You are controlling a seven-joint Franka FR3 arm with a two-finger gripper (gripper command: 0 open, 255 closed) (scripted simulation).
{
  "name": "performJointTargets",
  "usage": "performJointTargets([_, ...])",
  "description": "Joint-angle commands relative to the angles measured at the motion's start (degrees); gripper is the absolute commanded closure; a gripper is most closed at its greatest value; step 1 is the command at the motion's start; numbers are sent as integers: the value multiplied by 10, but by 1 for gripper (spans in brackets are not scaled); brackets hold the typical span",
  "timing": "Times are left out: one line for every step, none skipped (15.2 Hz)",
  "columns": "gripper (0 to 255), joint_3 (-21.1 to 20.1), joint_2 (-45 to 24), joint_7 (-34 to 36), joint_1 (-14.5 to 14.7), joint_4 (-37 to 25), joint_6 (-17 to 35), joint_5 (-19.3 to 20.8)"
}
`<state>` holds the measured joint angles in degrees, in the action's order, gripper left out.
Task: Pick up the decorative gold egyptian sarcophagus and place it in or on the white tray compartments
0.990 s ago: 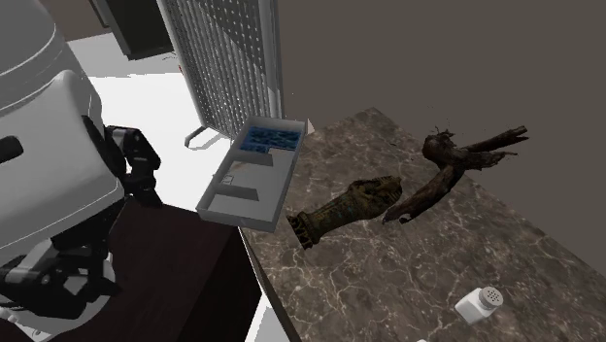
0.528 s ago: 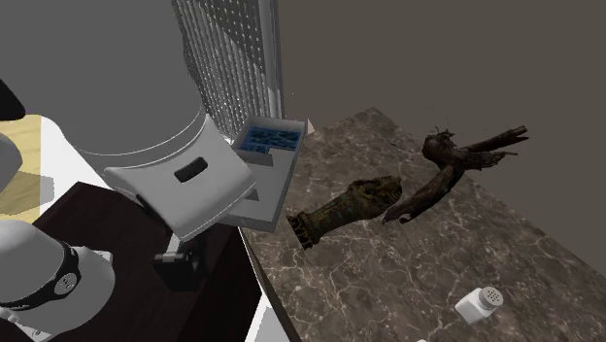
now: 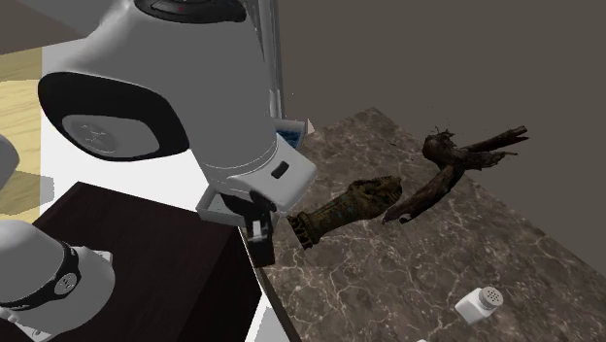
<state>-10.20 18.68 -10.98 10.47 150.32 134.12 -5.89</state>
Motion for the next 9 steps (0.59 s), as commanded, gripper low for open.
performJointTargets([0, -11, -32, -2, 7, -1, 44, 4])
performJointTargets([0, -17, -52, 0, 10, -5, 67, 8])
performJointTargets([0, -24, -74, 2, 12, -10, 89, 14])
performJointTargets([0, -30, -95, 6, 14, -15, 110, 21])
performJointTargets([0, -36, -117, 10, 16, -21, 131, 30])
performJointTargets([0, -42, -139, 17, 17, -28, 151, 41])
performJointTargets([0, -47, -161, 24, 19, -36, 171, 55])
performJointTargets([0, -52, -184, 34, 21, -45, 189, 71])
performJointTargets([0, -55, -206, 46, 23, -54, 206, 90])
